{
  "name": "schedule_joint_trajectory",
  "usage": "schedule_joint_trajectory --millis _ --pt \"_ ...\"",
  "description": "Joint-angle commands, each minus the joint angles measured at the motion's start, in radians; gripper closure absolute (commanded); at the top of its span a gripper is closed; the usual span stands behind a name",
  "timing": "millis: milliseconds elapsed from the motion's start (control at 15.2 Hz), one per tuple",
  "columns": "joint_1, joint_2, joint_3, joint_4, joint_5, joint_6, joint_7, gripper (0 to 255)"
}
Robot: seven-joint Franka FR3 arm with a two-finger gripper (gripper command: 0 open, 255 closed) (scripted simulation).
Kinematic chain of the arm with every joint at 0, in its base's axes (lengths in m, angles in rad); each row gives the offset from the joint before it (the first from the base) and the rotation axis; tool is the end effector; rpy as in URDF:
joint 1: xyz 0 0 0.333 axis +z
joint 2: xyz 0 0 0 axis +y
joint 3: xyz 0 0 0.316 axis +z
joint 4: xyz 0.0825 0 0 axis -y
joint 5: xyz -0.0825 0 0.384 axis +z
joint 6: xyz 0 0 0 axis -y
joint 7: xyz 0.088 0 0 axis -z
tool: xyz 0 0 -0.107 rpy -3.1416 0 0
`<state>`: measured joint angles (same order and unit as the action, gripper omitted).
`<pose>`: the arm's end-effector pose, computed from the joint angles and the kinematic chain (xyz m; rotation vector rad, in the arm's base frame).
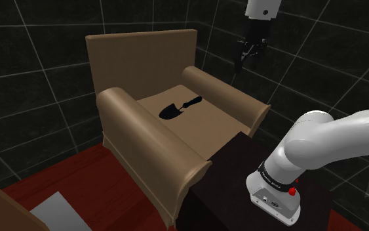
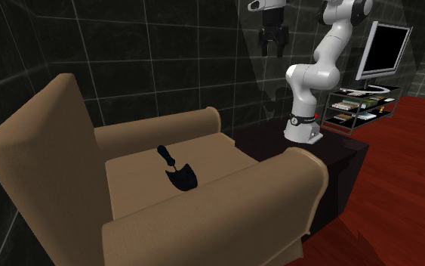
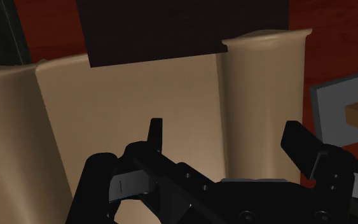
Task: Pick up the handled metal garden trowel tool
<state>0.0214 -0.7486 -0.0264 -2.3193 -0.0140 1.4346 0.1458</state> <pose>0.3021 -0.0056 0.5851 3.1202 -0.2242 -0.2134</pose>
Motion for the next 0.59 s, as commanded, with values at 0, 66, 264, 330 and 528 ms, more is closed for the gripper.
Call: schedule_joint_trajectory --millis 0,66,264,330,528 --pt "0.000 0.000 0.000 0.000 0.000 0.000 0.000 0" --pt "-0.005 0.027 0.002 -0.006 0.005 0.031 0.018 0" --pt "-0.021 0.115 0.008 -0.016 0.017 0.123 0.070 0" --pt "-0.026 0.146 0.010 -0.016 0.021 0.153 0.087 0" --pt "-0.041 0.243 0.012 -0.010 0.032 0.240 0.135 0"
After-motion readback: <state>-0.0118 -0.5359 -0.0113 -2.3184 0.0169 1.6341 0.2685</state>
